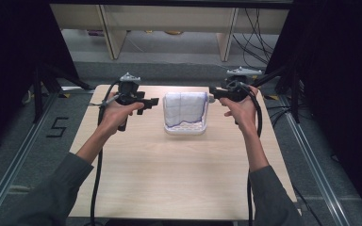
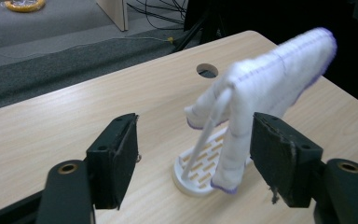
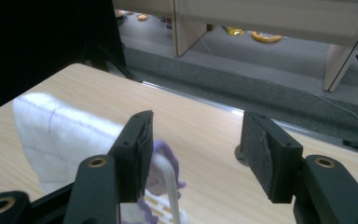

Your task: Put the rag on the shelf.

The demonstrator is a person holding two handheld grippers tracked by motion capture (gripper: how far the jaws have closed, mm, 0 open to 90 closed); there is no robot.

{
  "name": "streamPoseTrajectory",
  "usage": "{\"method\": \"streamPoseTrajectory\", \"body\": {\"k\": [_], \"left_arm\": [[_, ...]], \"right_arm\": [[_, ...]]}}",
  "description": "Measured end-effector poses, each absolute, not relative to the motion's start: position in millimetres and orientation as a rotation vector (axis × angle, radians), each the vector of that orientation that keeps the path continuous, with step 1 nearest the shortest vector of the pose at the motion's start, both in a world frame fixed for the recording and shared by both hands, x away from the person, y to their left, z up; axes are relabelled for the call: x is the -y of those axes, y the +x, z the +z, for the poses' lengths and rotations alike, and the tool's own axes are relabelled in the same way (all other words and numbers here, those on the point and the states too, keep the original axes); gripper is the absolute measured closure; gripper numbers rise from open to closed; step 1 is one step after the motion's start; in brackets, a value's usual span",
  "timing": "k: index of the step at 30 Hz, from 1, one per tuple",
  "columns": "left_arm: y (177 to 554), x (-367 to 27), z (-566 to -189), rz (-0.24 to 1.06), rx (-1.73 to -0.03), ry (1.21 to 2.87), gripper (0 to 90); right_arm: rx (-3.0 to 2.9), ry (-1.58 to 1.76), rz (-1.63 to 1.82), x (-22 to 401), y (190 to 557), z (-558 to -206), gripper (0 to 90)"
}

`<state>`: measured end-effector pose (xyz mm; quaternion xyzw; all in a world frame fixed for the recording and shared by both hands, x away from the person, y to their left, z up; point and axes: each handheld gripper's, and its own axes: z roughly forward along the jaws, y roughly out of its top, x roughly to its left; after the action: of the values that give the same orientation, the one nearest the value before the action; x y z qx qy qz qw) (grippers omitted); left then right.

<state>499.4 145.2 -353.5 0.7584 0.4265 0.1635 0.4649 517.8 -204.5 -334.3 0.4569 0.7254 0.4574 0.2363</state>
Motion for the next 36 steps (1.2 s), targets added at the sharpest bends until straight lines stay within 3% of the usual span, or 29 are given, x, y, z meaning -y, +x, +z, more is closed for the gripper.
{"method": "streamPoseTrajectory", "body": {"k": [11, 23, 36], "left_arm": [[467, -154, -370, 0.397, -1.010, 1.870, 31.1], [447, -165, -383, 0.380, -0.985, 1.864, 29.7], [421, -165, -382, 0.368, -0.931, 1.852, 27.8]], "right_arm": [[-2.035, 1.236, 1.274, 211, 494, -348, 43.5], [-2.076, 1.179, 1.295, 199, 464, -361, 34.8], [-2.078, 1.163, 1.329, 200, 441, -366, 31.1]]}}
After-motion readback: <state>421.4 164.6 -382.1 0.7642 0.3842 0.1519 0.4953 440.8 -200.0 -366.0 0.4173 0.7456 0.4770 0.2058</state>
